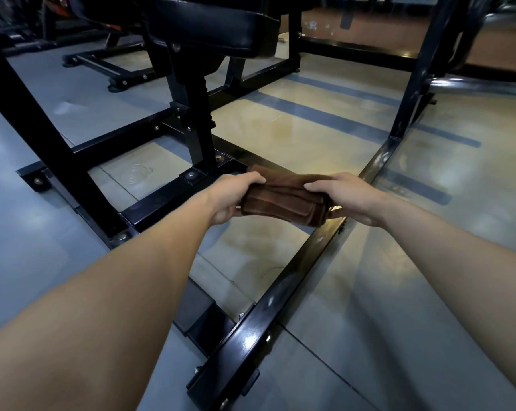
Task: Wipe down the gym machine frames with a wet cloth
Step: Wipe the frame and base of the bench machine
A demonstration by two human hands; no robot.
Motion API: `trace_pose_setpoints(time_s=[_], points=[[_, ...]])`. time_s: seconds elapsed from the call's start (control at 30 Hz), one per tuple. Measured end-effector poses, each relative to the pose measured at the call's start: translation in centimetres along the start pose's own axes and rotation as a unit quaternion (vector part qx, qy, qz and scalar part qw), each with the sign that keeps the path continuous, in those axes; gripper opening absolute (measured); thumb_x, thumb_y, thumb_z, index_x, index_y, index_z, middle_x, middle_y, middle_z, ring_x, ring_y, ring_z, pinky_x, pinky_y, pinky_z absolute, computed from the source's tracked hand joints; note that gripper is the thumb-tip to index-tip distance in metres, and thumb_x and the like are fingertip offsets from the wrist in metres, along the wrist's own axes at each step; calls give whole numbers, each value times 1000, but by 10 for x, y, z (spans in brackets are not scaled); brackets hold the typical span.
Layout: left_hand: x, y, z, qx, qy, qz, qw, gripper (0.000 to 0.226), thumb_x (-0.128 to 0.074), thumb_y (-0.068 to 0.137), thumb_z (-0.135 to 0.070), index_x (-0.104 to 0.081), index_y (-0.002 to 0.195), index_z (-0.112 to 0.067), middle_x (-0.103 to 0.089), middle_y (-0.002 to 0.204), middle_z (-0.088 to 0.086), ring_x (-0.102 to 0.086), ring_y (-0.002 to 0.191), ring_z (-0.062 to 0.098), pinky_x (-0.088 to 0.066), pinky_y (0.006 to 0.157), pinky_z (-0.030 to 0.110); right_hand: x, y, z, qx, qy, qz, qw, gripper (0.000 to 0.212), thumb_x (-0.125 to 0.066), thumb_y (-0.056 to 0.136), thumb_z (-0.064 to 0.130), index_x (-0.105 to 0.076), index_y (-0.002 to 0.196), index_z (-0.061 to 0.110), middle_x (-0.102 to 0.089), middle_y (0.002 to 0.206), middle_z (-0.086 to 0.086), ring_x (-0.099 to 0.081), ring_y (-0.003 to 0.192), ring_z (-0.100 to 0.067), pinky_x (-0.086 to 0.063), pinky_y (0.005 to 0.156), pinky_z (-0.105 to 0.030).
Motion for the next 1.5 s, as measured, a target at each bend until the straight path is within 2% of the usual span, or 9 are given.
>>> trace_pose_setpoints(time_s=[0.13,0.33,0.53,0.67,0.8,1.0,1.17,1.33,1.5], points=[[-6,0,4,58,-68,35,995,13,-61,102,-20,-65,110,-11,-76,89,11,-75,77,20,-63,65,29,-7,1,-1,-29,85,0,996,24,-65,102,24,-71,120,9,-80,94,-5,-76,74,-17,-59,63,-31],[-8,-3,6,98,-126,71,985,16,-48,103,1,-63,100,4,-74,89,20,-77,76,28,-61,59,23,-15,5,-7,-48,113,13,992,32,-60,106,22,-55,135,34,-78,103,-2,-74,81,-14,-62,70,-35],[3,-5,7,70,-141,71,985,31,-43,100,9,-58,104,-17,-69,102,23,-74,84,33,-62,69,34,-19,10,-6,-47,119,12,992,39,-59,103,4,-52,133,28,-71,120,-7,-71,97,-20,-60,79,-39],[5,-4,5,55,-146,78,985,52,-38,94,17,-58,122,-20,-59,123,27,-69,97,40,-64,71,42,-17,10,2,56,18,-73,996,31,-57,97,-4,-66,102,25,-72,100,-6,-68,81,-16,-53,62,-22],[-4,-8,-5,62,-177,51,981,13,-56,97,-25,-62,106,-20,-65,102,12,-70,90,31,-60,83,43,-21,5,15,207,-155,-163,952,36,-53,90,-10,-56,94,26,-55,112,-2,-51,97,-16,-36,74,-1],[-15,2,1,13,6,16,1000,22,-62,95,4,-56,110,-9,-61,100,14,-67,84,27,-60,75,38,-33,-4,-5,225,-357,-56,905,28,-75,83,39,-49,87,28,-55,99,8,-57,89,-18,-44,70,-33],[-32,-3,1,-2,136,57,989,52,-60,86,14,-51,130,-12,-63,122,14,-63,105,28,-55,81,37,-50,2,-17,115,-258,32,959,86,-83,79,52,-38,149,31,-52,131,9,-55,113,-12,-48,96,-31],[-37,7,5,-13,108,40,993,46,-44,81,19,-46,114,-12,-61,120,10,-57,103,22,-48,79,29,-61,18,-18,95,-289,59,951,22,-75,81,39,-67,93,23,-73,88,2,-70,84,-19,-56,73,-32],[-32,11,21,9,226,33,973,35,-61,83,-2,-65,115,-16,-64,110,8,-59,100,22,-51,87,34,-57,23,-18,173,-325,-5,930,23,-70,84,39,-56,97,26,-65,89,2,-63,80,-18,-47,62,-32]])
Point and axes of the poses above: each hand's wrist, its own y-axis towards the middle knuckle, its own x-axis out of the back of the hand, z = x × y, the point moved 5 cm from there along y, towards the middle knuckle
